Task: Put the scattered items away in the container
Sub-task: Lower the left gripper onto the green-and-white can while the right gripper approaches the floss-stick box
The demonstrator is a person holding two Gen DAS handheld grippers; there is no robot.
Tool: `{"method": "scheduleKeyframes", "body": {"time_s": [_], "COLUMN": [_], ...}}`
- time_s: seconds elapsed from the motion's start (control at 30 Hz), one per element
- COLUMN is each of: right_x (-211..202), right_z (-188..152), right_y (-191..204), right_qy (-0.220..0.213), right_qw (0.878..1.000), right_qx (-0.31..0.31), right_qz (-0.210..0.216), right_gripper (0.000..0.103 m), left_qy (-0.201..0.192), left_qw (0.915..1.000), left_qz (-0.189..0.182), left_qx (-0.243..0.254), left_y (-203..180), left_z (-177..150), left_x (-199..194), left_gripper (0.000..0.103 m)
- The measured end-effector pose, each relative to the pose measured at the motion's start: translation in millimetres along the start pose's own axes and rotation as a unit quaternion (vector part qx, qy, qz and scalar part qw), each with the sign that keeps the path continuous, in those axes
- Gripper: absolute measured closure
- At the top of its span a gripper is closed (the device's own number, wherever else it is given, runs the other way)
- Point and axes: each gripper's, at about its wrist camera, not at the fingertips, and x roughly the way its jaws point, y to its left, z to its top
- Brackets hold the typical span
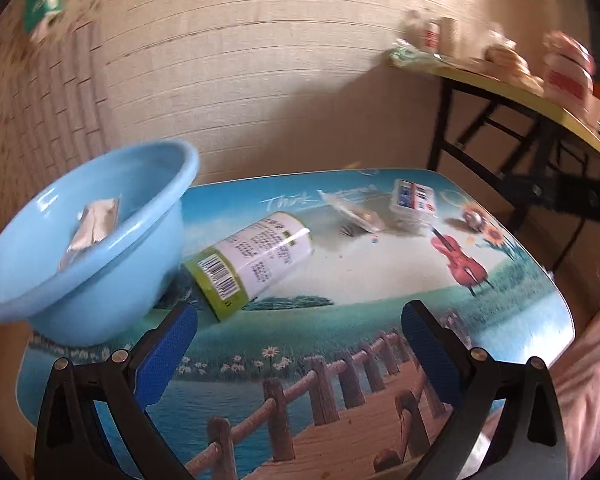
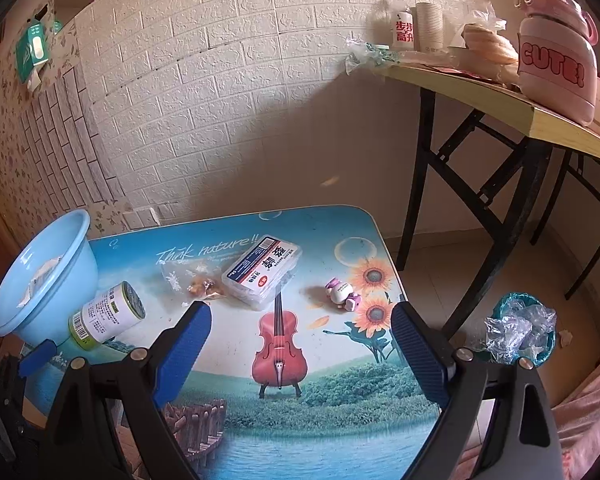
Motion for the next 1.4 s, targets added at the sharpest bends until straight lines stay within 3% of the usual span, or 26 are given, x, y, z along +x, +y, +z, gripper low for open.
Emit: {"method": "scheduleKeyframes", "body": {"time_s": [0.23,0.4,0.6,0.8,1.07,1.4], "right_x": [15,19,34,50,70,114], "right_z": [3,15,25,29,32,31], "right_y": [6,9,10,8,11,26], "right_qy": [0.007,-0.003,-0.003,0.01,0.024,0.079], "right_qw": [1.0,0.999,0.993,0.969,0.946,0.909], "right_qx": [-0.02,-0.049,-0.114,-0.234,-0.295,-0.37], "right_qz": [0.009,0.019,0.031,0.074,0.132,0.174], "right_gripper": [0.01,0.01,0.01,0.01,0.01,0.01], "left_qy": [0.01,0.011,0.025,0.042,0.064,0.082], "left_qw": [0.9974,0.9878,0.9785,0.9714,0.9602,0.9475], "left_qz": [0.036,0.082,0.111,0.122,0.16,0.213], "left_qx": [-0.061,-0.132,-0.172,-0.2,-0.22,-0.224], "left_y": [0,4,8,12,13,8], "left_z": [5,14,26,31,43,48], "left_x": [19,29,44,59,66,80], "left_gripper": [0.0,0.0,0.0,0.0,0.0,0.0]}}
